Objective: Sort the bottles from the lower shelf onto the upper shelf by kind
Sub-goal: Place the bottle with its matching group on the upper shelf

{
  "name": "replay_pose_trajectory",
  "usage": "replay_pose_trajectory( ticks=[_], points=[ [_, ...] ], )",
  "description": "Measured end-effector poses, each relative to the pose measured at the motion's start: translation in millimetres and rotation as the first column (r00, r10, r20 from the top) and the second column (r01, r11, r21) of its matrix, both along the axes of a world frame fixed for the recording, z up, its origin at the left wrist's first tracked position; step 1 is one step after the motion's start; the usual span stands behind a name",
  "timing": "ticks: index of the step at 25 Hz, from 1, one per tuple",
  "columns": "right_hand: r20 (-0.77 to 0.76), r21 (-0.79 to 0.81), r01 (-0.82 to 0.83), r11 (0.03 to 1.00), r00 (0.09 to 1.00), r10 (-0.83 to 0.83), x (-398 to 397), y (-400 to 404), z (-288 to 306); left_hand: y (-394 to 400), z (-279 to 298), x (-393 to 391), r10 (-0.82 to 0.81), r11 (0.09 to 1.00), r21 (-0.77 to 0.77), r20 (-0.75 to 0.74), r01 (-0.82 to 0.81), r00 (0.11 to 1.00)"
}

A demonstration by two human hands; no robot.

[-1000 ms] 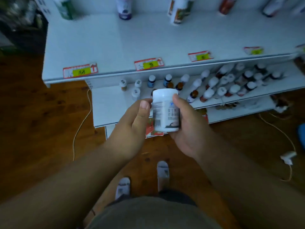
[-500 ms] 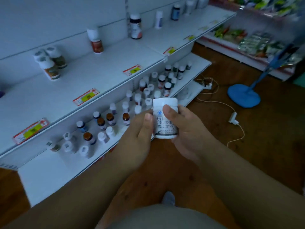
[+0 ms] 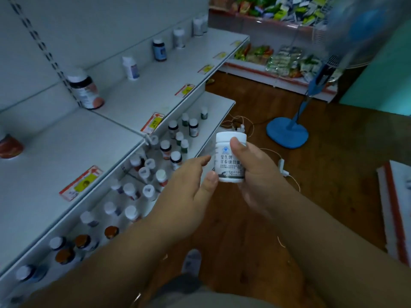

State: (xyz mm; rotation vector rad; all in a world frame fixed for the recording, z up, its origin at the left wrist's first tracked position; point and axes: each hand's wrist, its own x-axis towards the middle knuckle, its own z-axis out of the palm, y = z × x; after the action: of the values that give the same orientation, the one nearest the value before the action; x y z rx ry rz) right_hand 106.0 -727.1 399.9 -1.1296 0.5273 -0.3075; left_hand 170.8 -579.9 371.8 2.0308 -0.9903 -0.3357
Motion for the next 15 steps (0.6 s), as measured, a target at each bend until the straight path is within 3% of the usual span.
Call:
replay_pose_trajectory(
  ticks=[9,15],
  points=[
    [-0.024,-0.171,0.221,0.960,0.973,-0.228,94.6,-182.7,17.3,-208.0,15.7,130.9,-0.191,0.982,-0.018,-0.047,0.190,0.980],
    [-0.014,-0.167,0.162,0.973,0.986,-0.166,163.2,-341.4,3.6,-355.7,-6.3,190.8,-0.057,0.998,0.031,-0.017,0.057,0.998]
  ],
)
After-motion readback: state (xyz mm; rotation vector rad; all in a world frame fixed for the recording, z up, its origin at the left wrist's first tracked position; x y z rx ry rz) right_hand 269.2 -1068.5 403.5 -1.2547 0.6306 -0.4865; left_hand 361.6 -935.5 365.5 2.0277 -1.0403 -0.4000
